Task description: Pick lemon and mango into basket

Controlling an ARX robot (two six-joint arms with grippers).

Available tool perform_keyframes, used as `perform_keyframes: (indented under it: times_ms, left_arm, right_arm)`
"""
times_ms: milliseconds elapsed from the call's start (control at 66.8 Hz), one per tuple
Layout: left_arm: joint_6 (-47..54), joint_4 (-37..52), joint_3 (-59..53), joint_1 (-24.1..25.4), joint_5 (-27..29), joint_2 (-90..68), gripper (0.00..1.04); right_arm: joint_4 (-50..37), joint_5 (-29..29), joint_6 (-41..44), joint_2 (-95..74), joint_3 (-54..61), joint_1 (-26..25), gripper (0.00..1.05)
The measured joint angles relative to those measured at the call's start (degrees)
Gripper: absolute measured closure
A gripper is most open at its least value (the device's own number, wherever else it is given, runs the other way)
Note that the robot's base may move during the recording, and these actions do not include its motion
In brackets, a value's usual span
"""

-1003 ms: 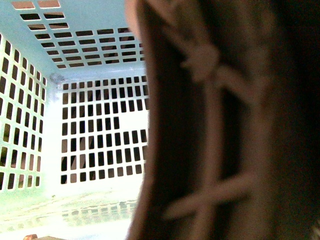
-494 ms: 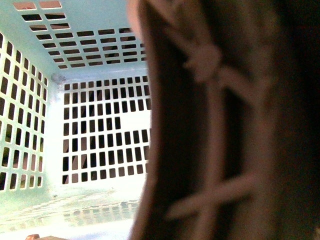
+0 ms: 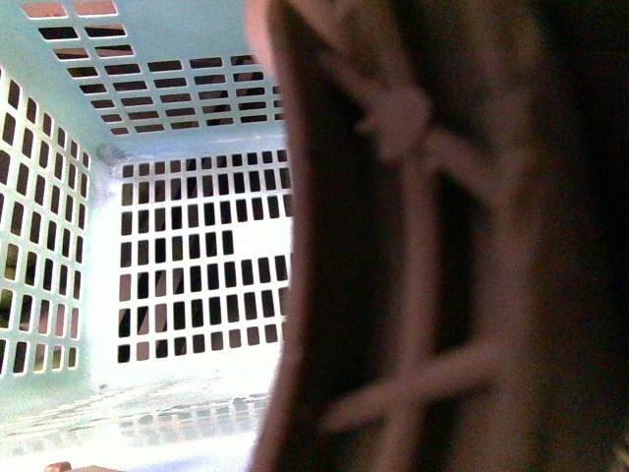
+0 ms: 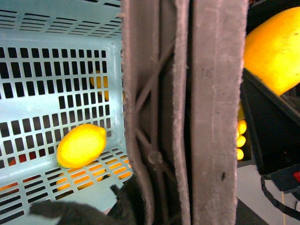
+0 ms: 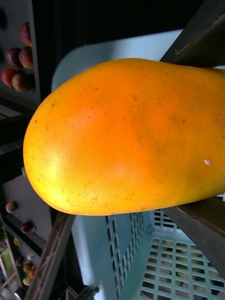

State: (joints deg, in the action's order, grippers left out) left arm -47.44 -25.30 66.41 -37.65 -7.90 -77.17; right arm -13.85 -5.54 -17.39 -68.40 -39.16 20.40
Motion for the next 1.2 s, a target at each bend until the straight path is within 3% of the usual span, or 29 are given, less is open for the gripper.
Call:
perform_keyframes:
  times_ms: [240,554,614,704,1018,1078,1198]
  left_arm:
    - [0.0,0.0,0.0,0.0,0.0,0.0,0.9]
    - [-0.2,-0.11,0.0,0.07,0.52,-0.15,0.9]
    - [-0.26,-0.11,0.0,0.04,0.44,-0.15,0.9]
    - [-0.17,-0.11,0.0,0.02,0.09,-0.15,0.9]
    - [-0.28,-0.11,0.0,0.02,0.04,-0.15,0.9]
    - [-0.26,-0.11,0.0,0.04,0.22,-0.15,0.9]
    - [-0.39,-0.11,0.0,0.04,0.22,-0.15,0.9]
  right_arm:
    - [0.11,1.99,-0.11,-0.98,0.0,2.62,0.08]
    - [1.44,8.63,-0.59,4.22,0.44,-2.21,0.09]
    - [-7.89,16.85,4.37,4.83,3.98,-1.92,0.18]
    - [-16.98,21.05,10.34,6.38,9.66,-2.86,0.3]
    - [-21.66,14.86,16.68,18.84,25.83,-10.67,0.95]
    - [-21.59,13.99,17.11,20.41,27.08,-11.39,1.03]
    - [-20.92,12.72,17.09,23.47,29.38,-12.85,1.03]
